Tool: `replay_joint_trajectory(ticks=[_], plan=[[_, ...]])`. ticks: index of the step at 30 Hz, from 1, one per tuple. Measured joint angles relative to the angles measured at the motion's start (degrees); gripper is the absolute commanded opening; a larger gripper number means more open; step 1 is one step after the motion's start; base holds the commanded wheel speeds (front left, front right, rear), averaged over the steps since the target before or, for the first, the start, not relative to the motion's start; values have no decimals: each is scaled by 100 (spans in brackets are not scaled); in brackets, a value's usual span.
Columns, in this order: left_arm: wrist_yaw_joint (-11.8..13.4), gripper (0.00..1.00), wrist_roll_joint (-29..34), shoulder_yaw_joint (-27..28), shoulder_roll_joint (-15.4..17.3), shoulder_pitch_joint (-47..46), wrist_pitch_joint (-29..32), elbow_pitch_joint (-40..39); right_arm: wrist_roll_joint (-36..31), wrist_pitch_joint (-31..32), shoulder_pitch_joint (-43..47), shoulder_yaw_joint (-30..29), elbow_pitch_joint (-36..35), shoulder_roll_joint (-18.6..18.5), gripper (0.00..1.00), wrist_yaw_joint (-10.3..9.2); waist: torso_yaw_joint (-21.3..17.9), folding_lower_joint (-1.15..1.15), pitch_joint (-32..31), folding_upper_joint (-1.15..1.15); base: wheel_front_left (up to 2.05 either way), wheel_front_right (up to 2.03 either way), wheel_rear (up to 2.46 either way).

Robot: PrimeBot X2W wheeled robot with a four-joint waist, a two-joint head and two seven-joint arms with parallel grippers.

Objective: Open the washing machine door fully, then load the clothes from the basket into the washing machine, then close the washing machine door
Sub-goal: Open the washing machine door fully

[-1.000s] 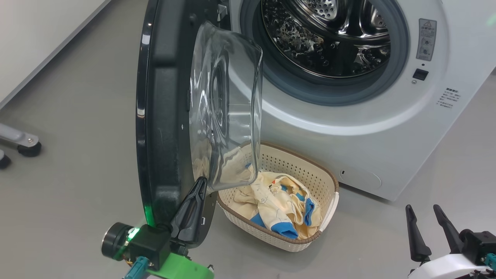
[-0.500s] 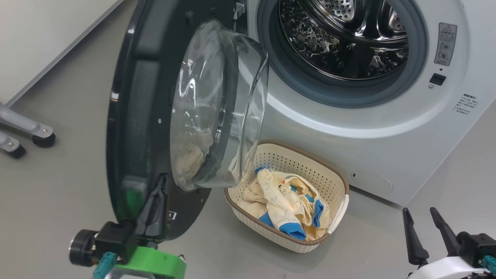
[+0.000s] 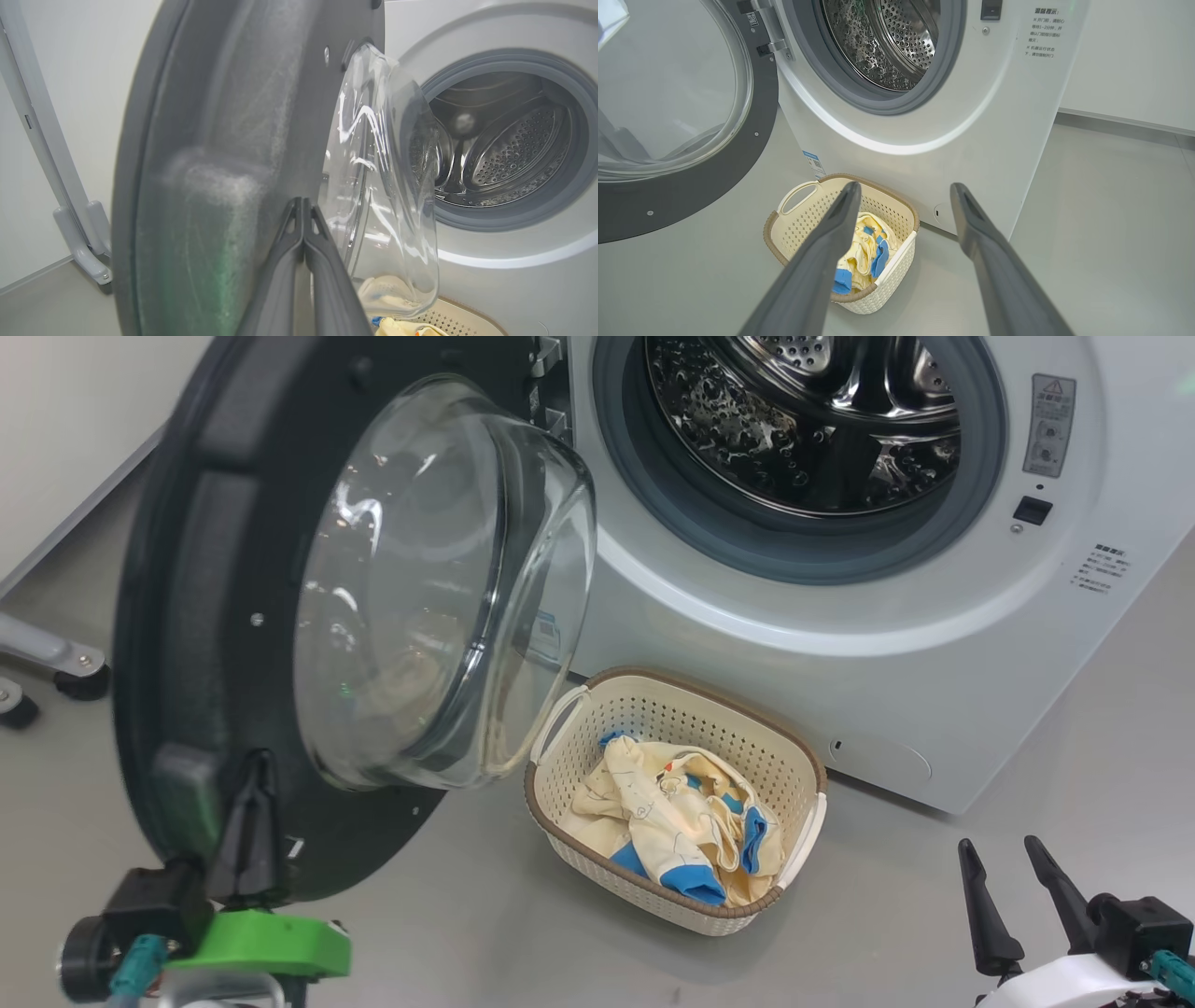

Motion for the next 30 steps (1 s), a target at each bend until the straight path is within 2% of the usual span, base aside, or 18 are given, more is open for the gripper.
replay_joint_trajectory(ticks=[9, 30], plan=[[5, 0, -58, 751, -21, -264, -60, 570, 1, 0, -13, -15, 18, -76, 100, 0, -153, 0, 46, 0, 0, 0, 0], [7, 0, 124, 1605, 57, -1398, -212, 2174, 10, 0, -22, -65, 77, -90, 100, 0, -303, 0, -33, 0, 0, 0, 0]])
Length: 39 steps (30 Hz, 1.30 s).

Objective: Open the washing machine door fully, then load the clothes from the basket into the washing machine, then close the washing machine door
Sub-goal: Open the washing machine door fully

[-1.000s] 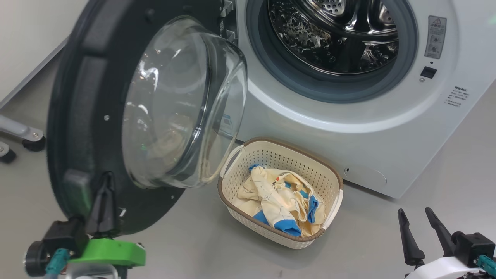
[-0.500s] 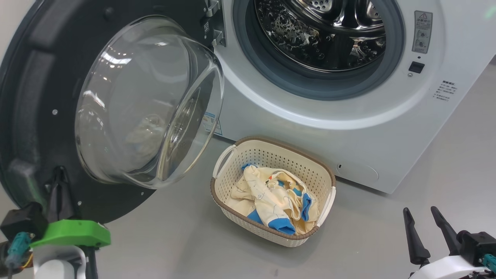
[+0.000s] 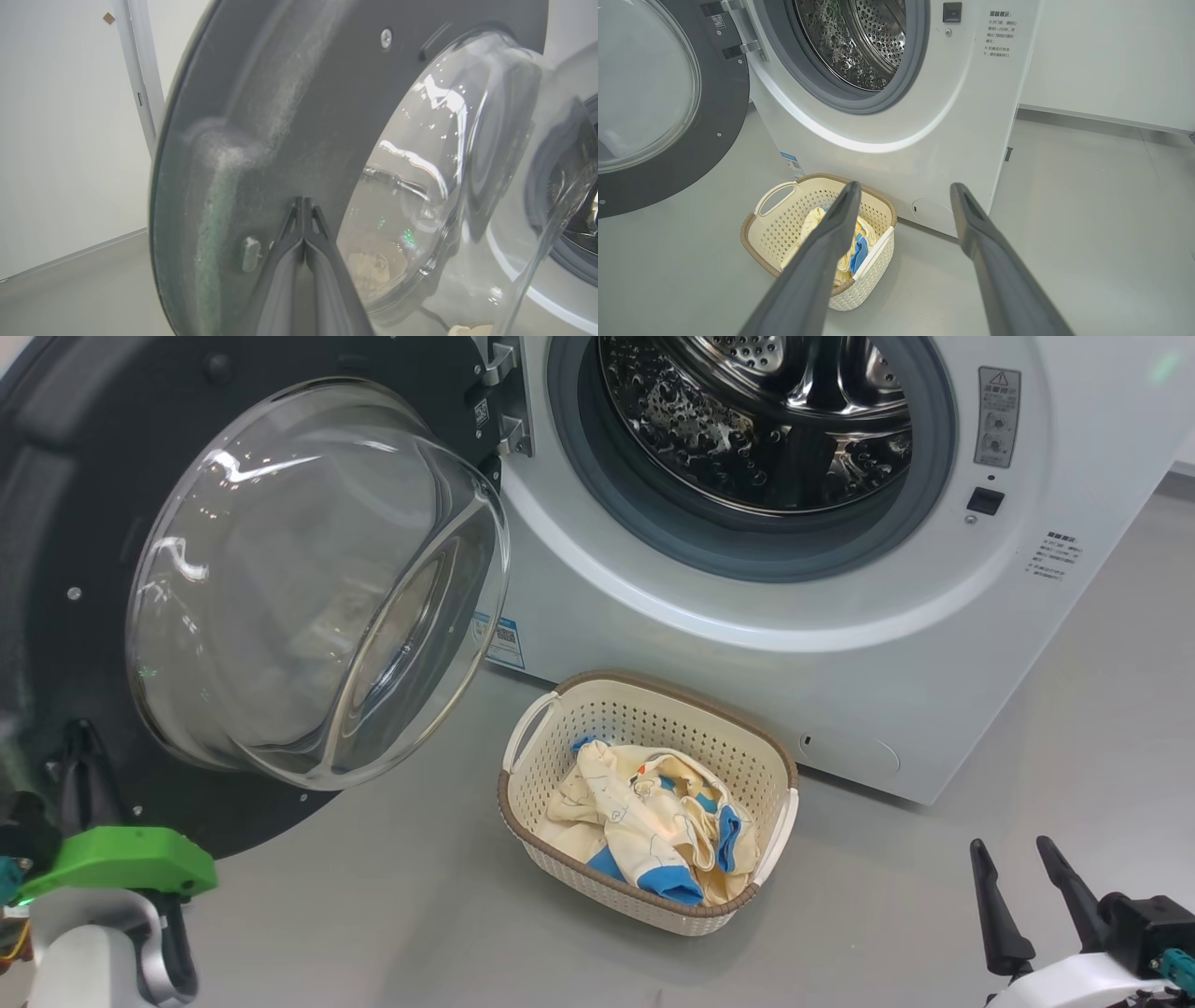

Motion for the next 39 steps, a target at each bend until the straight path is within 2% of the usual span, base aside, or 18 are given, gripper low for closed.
replay_joint_trajectory(ticks=[9, 15, 27, 39], plan=[[0, 0, 170, 341, 208, -364, -66, 684, 0, 0, -7, 121, 38, 16, 100, 1, -99, 0, -54, 0, 0, 0, 0], [1, 0, 244, 352, 364, -526, -104, 1054, 2, 0, -13, 131, 46, 24, 100, 1, -181, 0, -69, 0, 0, 0, 0], [7, 0, 230, 390, 398, -859, -197, 1559, 43, 0, -15, 92, 78, 38, 100, 1, -268, 0, -84, 0, 0, 0, 0], [8, 0, 222, 443, 316, -996, -253, 1728, 45, 0, -15, 21, 87, 71, 100, 1, -231, 0, -115, 0, 0, 0, 0]])
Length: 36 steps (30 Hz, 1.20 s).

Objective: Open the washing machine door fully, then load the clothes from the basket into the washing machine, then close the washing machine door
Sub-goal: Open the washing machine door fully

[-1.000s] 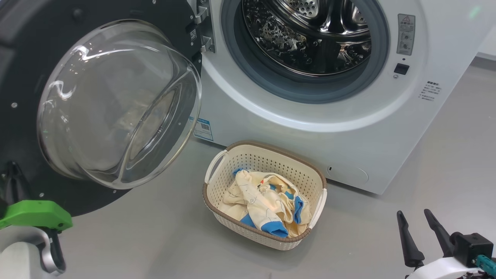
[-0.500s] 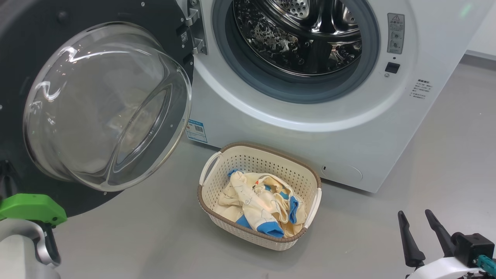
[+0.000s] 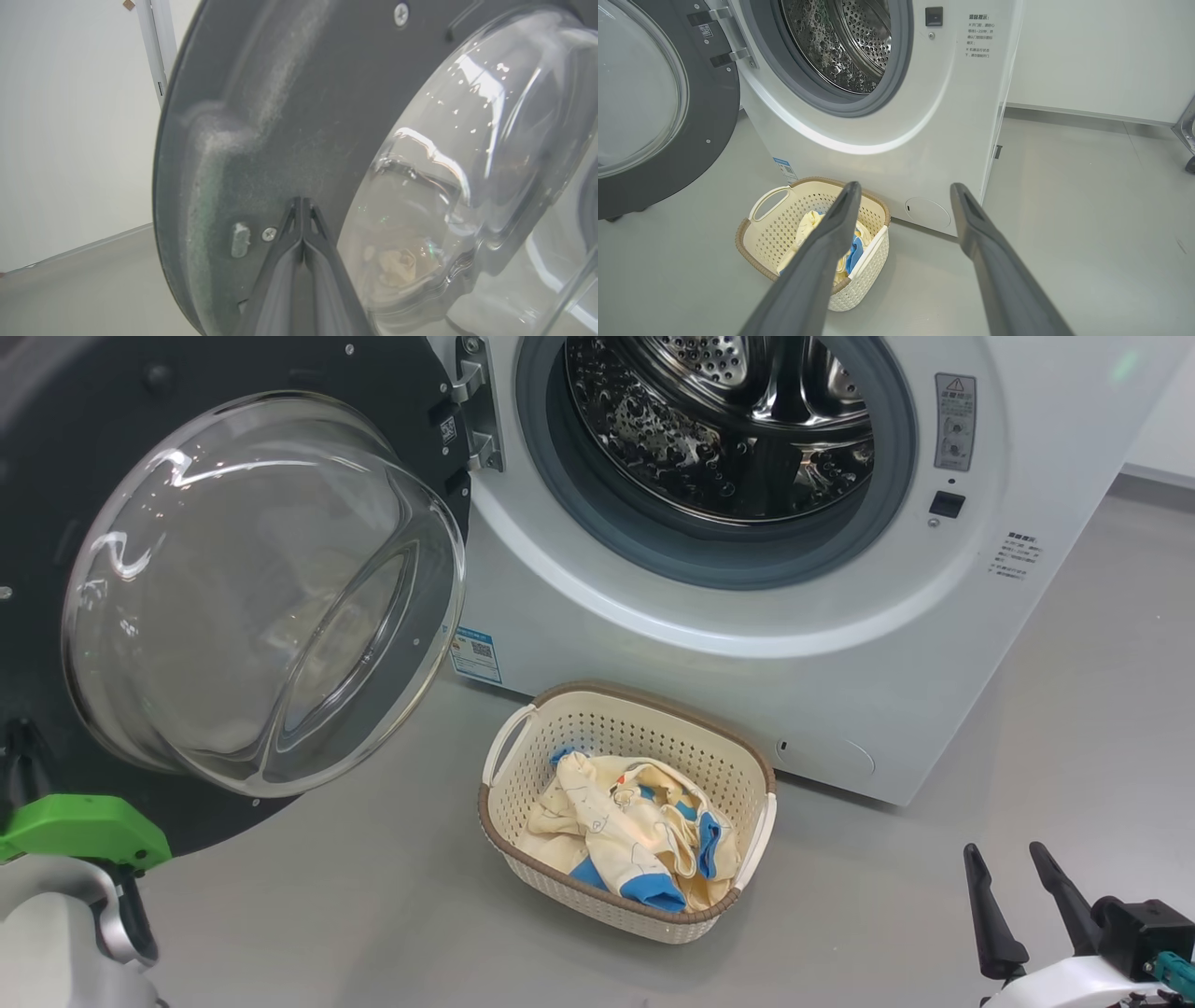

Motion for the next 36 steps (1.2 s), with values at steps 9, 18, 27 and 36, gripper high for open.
replay_joint_trajectory(ticks=[9, 18, 27, 36], plan=[[8, 0, -92, 19, -261, -29, -65, -305, 4, 0, 1, -10, 2, 45, 100, 0, 64, 0, -46, 0, 0, 0, 0], [9, 27, -125, 60, -392, -22, -67, -1461, 4, 0, -2, 94, 0, 60, 100, 0, -39, 0, -39, 0, 0, 0, 0], [-114, 100, -82, -143, -458, 163, -98, -2450, 3, 0, -79, 166, -5, 73, 100, 0, -291, 0, -73, 0, 0, 0, 0], [-573, 100, -83, -759, -557, 722, -99, -2858, 2, 0, -124, 302, -57, 145, 100, 0, -706, 0, -129, 0, 0, 0, 0]])
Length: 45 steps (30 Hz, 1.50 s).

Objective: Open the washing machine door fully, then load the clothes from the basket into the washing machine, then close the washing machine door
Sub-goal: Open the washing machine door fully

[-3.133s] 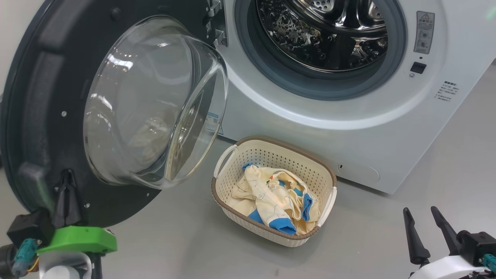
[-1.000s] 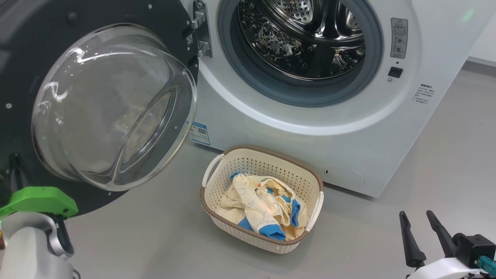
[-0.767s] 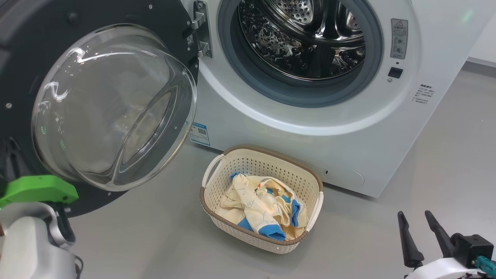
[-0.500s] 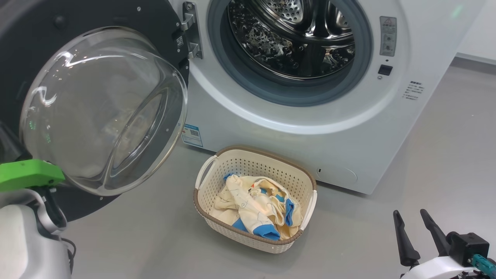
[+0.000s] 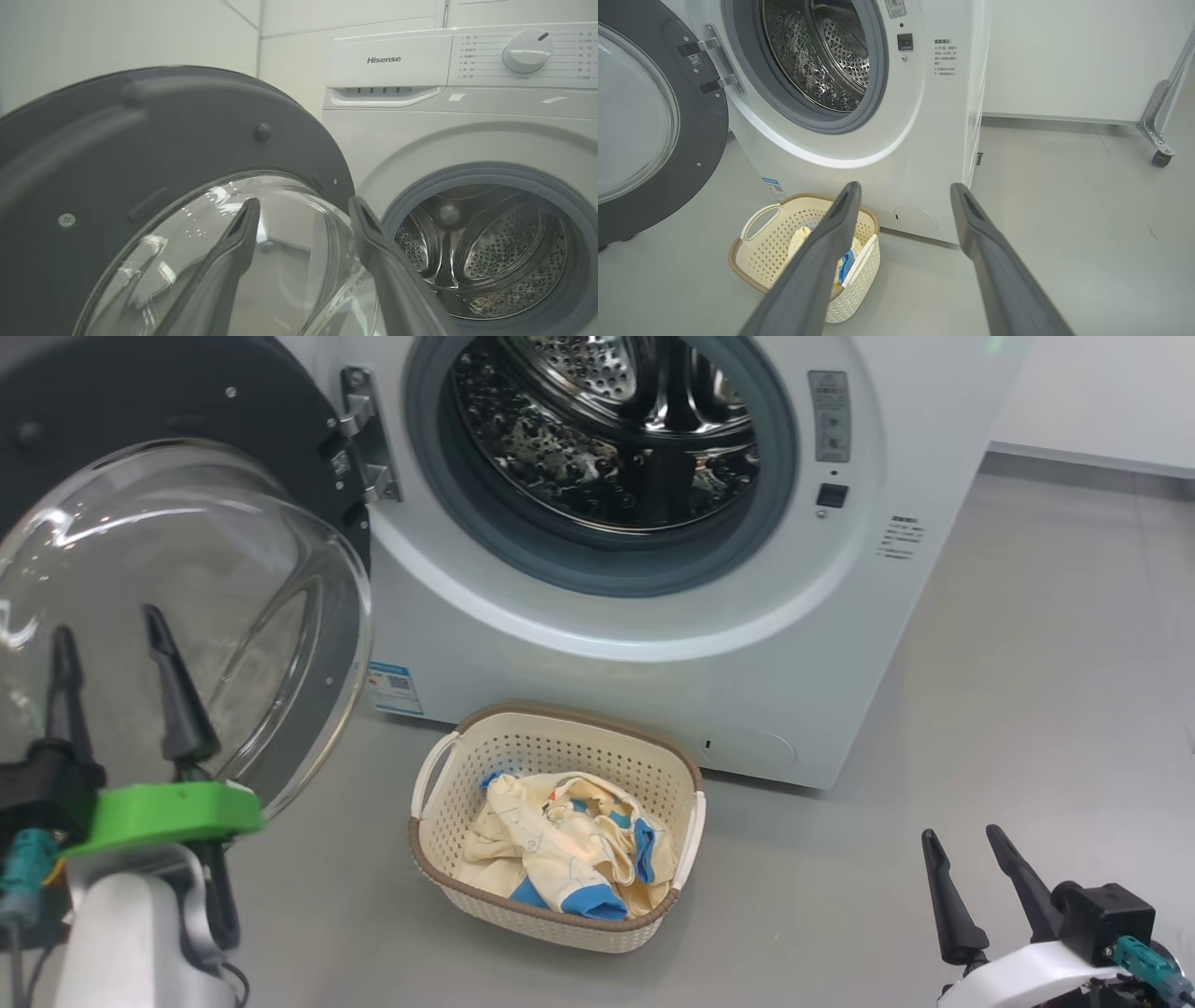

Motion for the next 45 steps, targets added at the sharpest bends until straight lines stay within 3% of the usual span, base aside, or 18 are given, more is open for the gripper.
replay_joint_trajectory(ticks=[10, 29, 45], plan=[[-400, 100, -51, -554, -11, 762, 1, 116, -4, 0, -105, 82, -146, 18, 100, 0, -542, 0, -17, 0, 0, 0, 0], [-499, 100, -342, -676, -9, 1702, 3, 570, -4, -1, -163, 51, -333, 14, 100, 0, -1496, 0, 81, 0, 0, 0, 0], [-547, 100, -234, -828, -7, 1834, 3, 583, -3, 0, -161, -91, -405, 13, 100, 0, -1678, 0, 153, 0, 0, 0, 0]])
